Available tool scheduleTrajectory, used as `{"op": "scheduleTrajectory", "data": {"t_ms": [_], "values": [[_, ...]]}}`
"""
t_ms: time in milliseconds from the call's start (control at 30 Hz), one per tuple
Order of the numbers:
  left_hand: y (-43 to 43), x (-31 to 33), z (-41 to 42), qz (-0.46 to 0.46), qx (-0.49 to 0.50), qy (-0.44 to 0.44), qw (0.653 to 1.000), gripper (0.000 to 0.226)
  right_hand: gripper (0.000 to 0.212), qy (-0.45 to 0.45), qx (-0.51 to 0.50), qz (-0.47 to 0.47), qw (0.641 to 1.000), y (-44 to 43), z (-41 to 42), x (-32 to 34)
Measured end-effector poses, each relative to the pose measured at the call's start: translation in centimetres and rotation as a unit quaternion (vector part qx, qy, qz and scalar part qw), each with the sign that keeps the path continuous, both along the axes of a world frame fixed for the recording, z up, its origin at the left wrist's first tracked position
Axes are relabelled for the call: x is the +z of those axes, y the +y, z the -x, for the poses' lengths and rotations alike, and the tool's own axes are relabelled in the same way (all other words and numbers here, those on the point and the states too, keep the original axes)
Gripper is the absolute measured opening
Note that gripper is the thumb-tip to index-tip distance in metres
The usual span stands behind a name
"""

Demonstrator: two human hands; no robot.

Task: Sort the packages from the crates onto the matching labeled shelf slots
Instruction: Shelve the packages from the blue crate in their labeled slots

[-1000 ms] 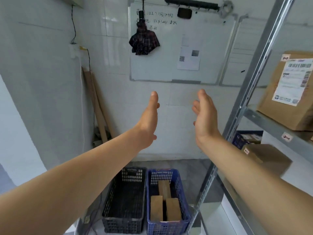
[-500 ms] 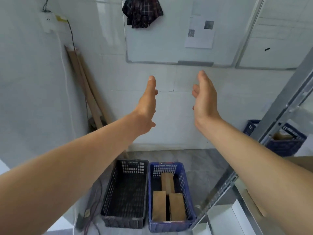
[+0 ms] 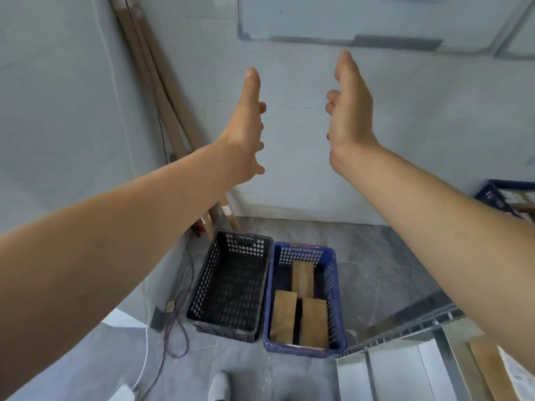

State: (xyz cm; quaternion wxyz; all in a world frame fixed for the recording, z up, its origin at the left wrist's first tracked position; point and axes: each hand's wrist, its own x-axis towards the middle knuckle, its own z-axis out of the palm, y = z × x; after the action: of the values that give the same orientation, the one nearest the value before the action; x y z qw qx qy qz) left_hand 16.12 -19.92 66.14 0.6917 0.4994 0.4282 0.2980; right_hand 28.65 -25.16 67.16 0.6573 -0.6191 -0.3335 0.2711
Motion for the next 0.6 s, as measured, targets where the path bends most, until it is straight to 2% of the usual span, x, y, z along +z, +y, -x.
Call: {"op": "scheduleTrajectory", "data": {"t_ms": [133, 267, 333, 400, 600], "values": [[3.1, -2.3, -1.2, 0.022, -0.013, 0.004, 1.000, 0.089, 0.055, 0.008, -0.016, 0.021, 1.000, 2.5, -1.2, -1.8], [6.9, -4.1, -2.4, 0.045, -0.039, -0.006, 0.998, 0.090, 0.075, 0.006, -0.054, 0.045, 0.997, 5.4, -1.6, -3.1], [9.0, -4.8, -3.0, 0.056, -0.054, -0.011, 0.997, 0.091, 0.078, 0.004, -0.070, 0.052, 0.996, 7.2, -1.8, -3.5], [11.0, -5.4, -3.5, 0.067, -0.068, -0.012, 0.995, 0.091, 0.076, 0.002, -0.083, 0.057, 0.995, 9.0, -2.2, -4.0], [15.5, -8.9, -5.5, 0.103, -0.112, 0.009, 0.988, 0.091, 0.052, 0.027, -0.123, 0.086, 0.988, 12.6, -3.9, -7.7]]}}
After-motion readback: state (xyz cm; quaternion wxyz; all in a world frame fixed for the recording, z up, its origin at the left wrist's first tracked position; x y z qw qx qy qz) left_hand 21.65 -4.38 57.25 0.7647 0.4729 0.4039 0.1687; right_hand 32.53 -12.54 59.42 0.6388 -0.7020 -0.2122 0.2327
